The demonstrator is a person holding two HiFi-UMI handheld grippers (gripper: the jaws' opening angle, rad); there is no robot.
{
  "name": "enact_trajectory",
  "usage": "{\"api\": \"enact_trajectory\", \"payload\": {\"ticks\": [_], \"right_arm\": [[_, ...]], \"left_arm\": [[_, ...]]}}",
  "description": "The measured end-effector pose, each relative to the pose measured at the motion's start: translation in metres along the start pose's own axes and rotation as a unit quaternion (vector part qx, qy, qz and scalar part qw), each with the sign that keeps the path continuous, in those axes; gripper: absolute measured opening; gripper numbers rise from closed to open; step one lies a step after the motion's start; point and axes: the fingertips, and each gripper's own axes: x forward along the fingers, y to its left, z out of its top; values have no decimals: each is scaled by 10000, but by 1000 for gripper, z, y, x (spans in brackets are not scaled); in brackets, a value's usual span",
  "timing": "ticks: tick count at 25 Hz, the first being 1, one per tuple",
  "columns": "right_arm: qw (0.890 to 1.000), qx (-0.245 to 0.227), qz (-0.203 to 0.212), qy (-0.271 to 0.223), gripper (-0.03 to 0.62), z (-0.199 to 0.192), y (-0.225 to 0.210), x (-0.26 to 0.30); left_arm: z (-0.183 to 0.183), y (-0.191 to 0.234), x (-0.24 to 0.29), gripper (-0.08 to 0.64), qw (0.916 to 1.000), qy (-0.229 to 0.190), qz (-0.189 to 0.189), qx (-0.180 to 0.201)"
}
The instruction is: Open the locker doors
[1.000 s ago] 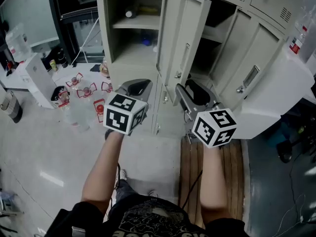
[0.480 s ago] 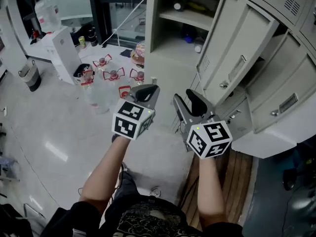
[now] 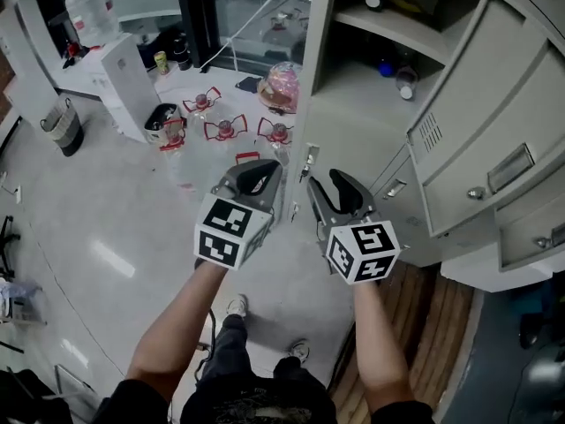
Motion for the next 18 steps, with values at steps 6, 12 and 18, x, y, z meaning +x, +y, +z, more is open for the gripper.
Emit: {"api": "enact_trajectory", "payload": {"ticks": [6,12,18], "right_arm": [[9992,-48,-332,227,176,-53,-21,62],[9959,56,-828,358,178,-105,-49,108],[9913,249,-1236,376,181,-149,-76,144]], "left_arm": [[-28,38,26,2,9994,165,-307,61],[-58,63,63,2,9981,245,-565,8],[-89,79,92,2,9966,328,-755,-92]]}}
